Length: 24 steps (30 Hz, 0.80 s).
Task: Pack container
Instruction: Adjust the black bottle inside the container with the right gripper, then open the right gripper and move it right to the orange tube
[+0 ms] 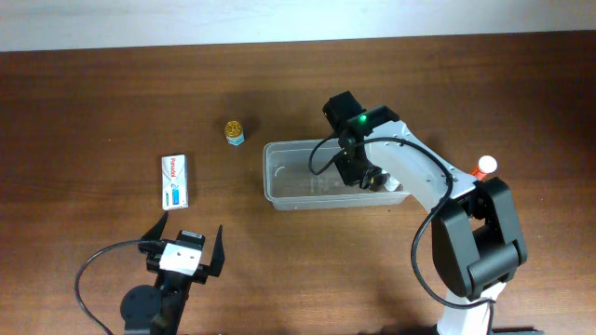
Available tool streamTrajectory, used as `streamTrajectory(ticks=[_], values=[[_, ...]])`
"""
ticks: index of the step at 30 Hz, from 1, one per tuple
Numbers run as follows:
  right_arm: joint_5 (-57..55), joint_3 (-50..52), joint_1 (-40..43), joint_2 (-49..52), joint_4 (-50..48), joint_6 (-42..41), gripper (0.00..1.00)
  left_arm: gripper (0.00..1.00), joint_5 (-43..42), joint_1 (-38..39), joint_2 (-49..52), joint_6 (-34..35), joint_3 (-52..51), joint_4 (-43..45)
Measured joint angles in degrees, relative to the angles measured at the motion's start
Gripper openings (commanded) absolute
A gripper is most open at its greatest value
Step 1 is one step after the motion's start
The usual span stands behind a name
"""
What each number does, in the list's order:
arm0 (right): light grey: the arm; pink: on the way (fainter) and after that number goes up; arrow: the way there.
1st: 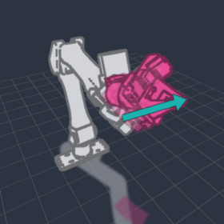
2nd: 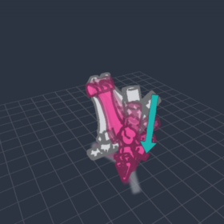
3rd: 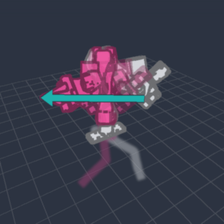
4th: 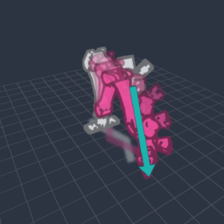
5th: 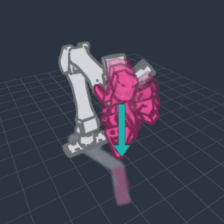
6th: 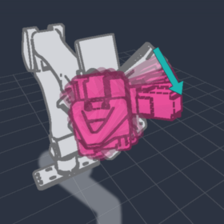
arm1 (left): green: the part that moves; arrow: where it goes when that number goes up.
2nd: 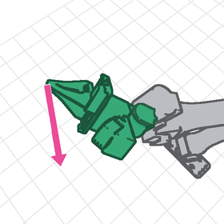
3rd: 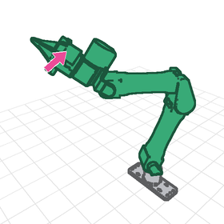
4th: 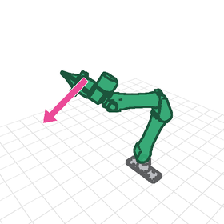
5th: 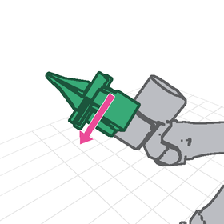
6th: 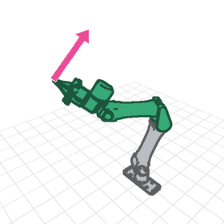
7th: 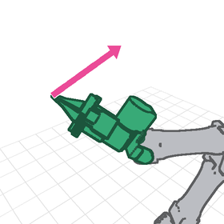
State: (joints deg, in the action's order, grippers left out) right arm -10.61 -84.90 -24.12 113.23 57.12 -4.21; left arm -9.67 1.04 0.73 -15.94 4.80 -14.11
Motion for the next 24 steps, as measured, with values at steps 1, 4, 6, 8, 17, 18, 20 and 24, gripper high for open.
streamTrajectory(ticks=[1,4,6,8,17,18,20,24], values=[[0.8,-0.1,0.0,0.0,0.1,-0.2,0.2,0.99,0.0,0.0,0.0,0.0,0.0,0.0],[2.6,-1.3,0.0,0.0,1.5,-0.3,0.22,1.0,0.0,0.0,0.0,0.0,0.0,0.0],[4.0,-3.3,0.0,0.0,3.1,-0.3,0.25,1.0,0.0,0.0,0.0,0.0,0.0,0.0],[4.9,-5.6,0.0,0.0,5.1,-0.3,0.27,1.0,0.0,0.0,0.0,0.0,0.0,0.0],[7.1,-23.9,0.0,-3.6,21.9,-0.4,0.57,0.99,0.0,0.0,0.0,0.0,0.0,0.0],[7.0,-25.5,0.0,-4.7,23.1,-0.3,0.82,0.99,0.0,0.0,0.0,0.0,0.0,0.0],[6.5,-27.5,0.1,-6.9,24.9,-0.7,0.88,0.99,0.0,0.0,0.0,0.0,0.0,0.0],[2.8,-28.5,1.7,-12.3,28.6,-3.5,0.93,1.0,0.0,0.0,0.0,0.0,0.0,0.0]])
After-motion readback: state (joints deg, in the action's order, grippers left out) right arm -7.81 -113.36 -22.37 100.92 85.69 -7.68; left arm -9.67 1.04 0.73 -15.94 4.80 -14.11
